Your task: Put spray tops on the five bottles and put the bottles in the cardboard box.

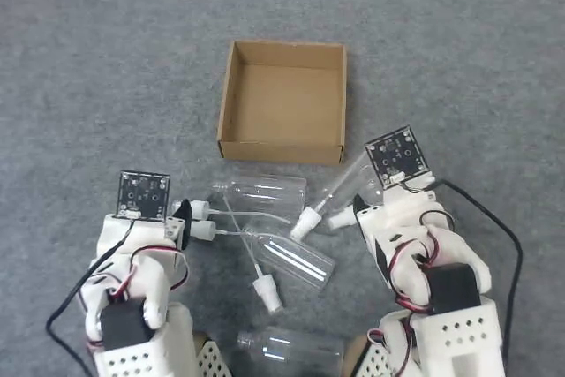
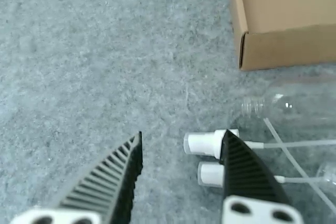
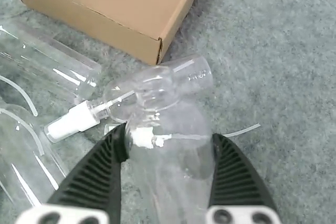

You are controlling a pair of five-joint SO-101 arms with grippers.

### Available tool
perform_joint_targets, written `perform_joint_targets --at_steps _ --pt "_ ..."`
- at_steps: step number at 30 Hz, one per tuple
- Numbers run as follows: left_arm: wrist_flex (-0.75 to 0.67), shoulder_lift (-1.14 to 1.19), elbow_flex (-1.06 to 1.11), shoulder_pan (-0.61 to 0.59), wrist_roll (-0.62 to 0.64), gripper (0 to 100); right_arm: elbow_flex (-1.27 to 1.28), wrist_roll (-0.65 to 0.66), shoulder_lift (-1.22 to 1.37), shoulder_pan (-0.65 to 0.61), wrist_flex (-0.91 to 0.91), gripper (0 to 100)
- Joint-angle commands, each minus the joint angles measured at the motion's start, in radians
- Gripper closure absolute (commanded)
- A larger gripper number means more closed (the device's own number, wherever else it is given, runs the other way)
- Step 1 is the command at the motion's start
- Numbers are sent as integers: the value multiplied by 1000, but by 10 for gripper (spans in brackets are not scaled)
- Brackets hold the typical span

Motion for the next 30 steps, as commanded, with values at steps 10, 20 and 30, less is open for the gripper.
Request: perform_joint_targets --at_steps 10,20,30 --pt "-18 523 -346 37 86 772 -14 -11 -22 12 -24 940" --pt "0 807 -432 130 269 771 -14 -11 -22 12 -22 940" --pt "26 1197 -602 130 413 771 -14 -11 -24 12 -21 940"
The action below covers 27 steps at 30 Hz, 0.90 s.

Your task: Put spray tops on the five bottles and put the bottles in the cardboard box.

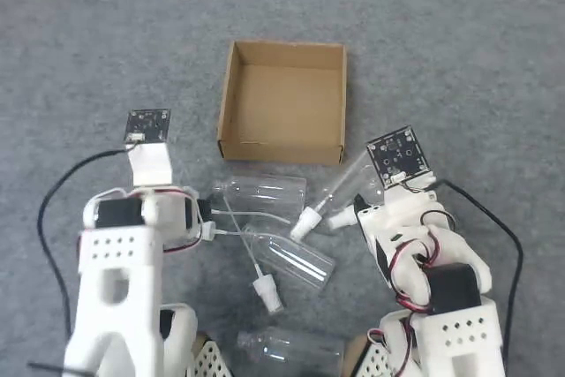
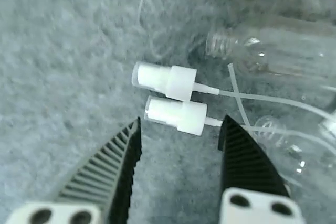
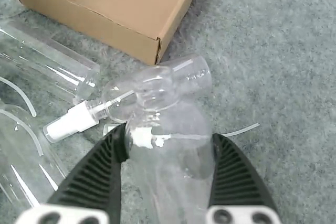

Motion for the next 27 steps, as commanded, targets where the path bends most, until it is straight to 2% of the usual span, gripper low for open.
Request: perform_joint_targets --at_steps 1,10,13,20,27 --pt "0 183 -145 3 123 771 -14 -11 -24 10 -21 940" --pt "0 397 -259 5 299 772 -14 -8 -24 10 -19 940" --pt "-2 431 -278 5 325 773 -12 -8 -24 10 -19 940" --pt "-120 477 -242 5 394 775 -12 -6 -24 10 -19 940" --pt "-147 529 -240 17 394 776 -12 -6 -24 10 -19 940"
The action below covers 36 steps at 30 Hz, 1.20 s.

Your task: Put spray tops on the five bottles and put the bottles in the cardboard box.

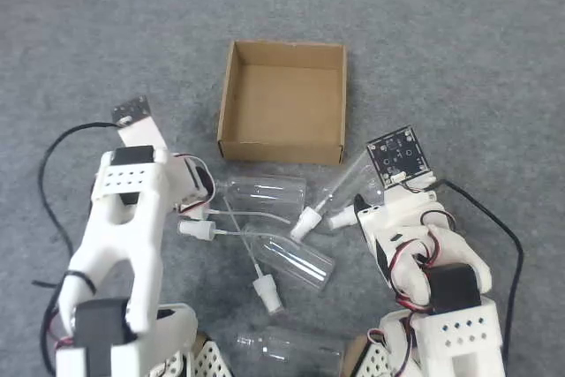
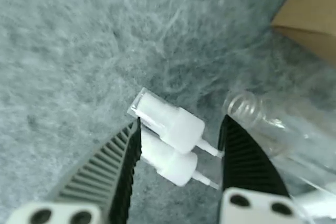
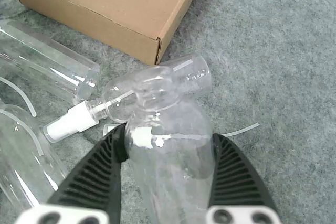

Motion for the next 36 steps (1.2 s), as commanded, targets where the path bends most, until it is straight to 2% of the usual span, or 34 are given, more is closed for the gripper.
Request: perform_joint_targets --at_steps 1,9,21,26,36 --pt "-26 25 -16 28 11 776 -12 -6 -24 10 -19 940" --pt "-89 141 -33 55 54 776 3 -5 -31 8 -28 940" --pt "-87 144 -44 49 54 776 5 -5 -31 8 -28 940" --pt "-110 155 -58 -23 104 773 5 -5 -31 8 -28 940" --pt "-157 153 -25 -15 106 778 5 -5 -31 8 -28 940"
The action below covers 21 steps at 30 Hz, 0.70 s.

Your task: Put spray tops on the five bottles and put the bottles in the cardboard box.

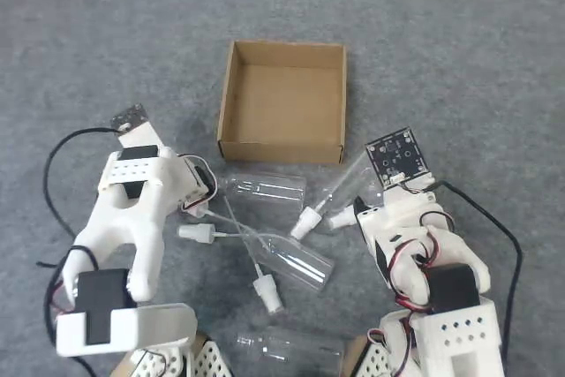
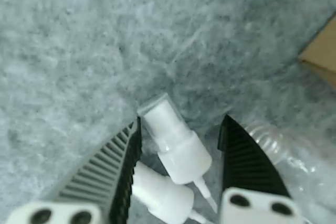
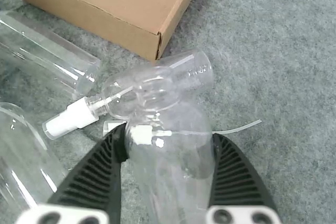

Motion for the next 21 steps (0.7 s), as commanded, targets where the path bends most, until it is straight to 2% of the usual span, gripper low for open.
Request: perform_joint_targets --at_steps 1,7,16,19,21 --pt "-26 -5 -21 5 14 791 -14 -5 -28 8 -28 940" --pt "-54 -5 -19 2 11 921 -12 -5 -28 8 -28 940" --pt "-52 -5 -19 5 11 936 -12 -5 -28 8 -28 940" --pt "-52 -12 -19 5 6 989 -12 -5 -28 8 -28 940" --pt "-51 -12 -21 6 -35 991 -12 -5 -28 8 -28 940"
